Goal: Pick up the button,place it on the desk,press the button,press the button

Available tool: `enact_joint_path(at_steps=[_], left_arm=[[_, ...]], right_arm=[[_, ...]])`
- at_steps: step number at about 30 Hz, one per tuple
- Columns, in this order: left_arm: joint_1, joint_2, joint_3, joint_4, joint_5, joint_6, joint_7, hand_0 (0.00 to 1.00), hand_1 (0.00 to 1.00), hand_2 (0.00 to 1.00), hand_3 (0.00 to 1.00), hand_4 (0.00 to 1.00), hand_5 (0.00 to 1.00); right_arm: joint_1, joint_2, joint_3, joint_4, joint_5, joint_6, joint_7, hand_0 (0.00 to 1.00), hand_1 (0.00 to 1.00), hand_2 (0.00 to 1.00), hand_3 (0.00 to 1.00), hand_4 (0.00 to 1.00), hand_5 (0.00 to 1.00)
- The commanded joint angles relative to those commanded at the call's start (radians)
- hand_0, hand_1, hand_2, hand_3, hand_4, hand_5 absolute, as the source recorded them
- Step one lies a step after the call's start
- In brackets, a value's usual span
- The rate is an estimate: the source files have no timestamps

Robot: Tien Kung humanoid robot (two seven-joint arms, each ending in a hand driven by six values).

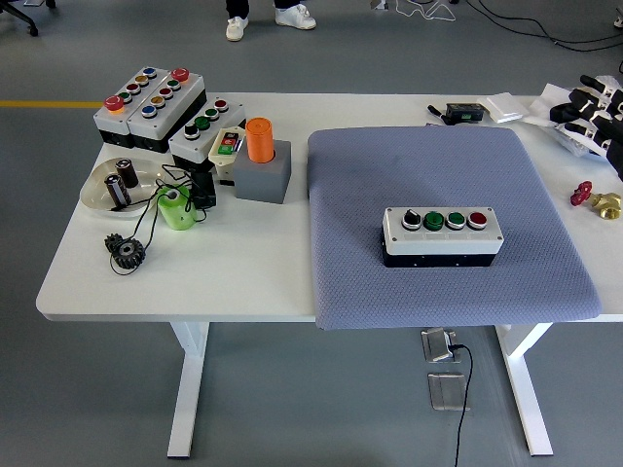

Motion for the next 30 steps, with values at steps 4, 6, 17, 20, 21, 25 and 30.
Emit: enact_joint_path(at_steps=[4,6,17,20,21,25,30], left_arm=[[-0.002,0.0,0.004,0.0,-0.003,0.0,0.0,0.654,0.701,0.725,0.498,0.32,0.957],[-0.003,0.0,0.007,0.0,-0.006,-0.001,0.0,0.654,0.701,0.725,0.498,0.32,0.957],[-0.022,0.002,0.0,0.0,0.031,0.002,0.009,0.654,0.702,0.724,0.498,0.319,0.959],[-0.029,0.003,-0.03,0.0,0.061,0.005,0.012,0.654,0.702,0.724,0.498,0.319,0.959],[-0.031,0.003,-0.037,0.0,0.065,0.005,0.012,0.654,0.702,0.724,0.498,0.319,0.96],[-0.033,0.005,-0.038,0.0,0.059,0.004,0.009,0.654,0.702,0.724,0.498,0.319,0.96],[-0.034,0.008,-0.021,0.0,0.043,0.001,0.006,0.654,0.702,0.724,0.497,0.317,0.961]], right_arm=[[-0.006,-0.002,0.009,-0.014,0.165,0.002,-0.002,0.823,0.817,0.878,0.878,0.663,0.54],[-0.009,-0.003,0.013,-0.018,0.249,0.002,-0.002,0.823,0.817,0.878,0.878,0.663,0.54],[-0.018,-0.011,0.042,-0.019,0.466,-0.005,0.004,0.817,0.813,0.872,0.868,0.638,0.559],[-0.014,-0.016,0.044,-0.014,0.466,-0.006,0.003,0.817,0.813,0.872,0.868,0.638,0.559],[-0.011,-0.021,0.045,-0.01,0.467,-0.006,0.003,0.816,0.812,0.87,0.865,0.631,0.558],[-0.008,-0.033,0.052,-0.008,0.469,-0.008,0.004,0.816,0.812,0.87,0.865,0.631,0.558],[-0.007,-0.04,0.057,-0.006,0.47,-0.011,0.006,0.815,0.811,0.869,0.863,0.627,0.562]])
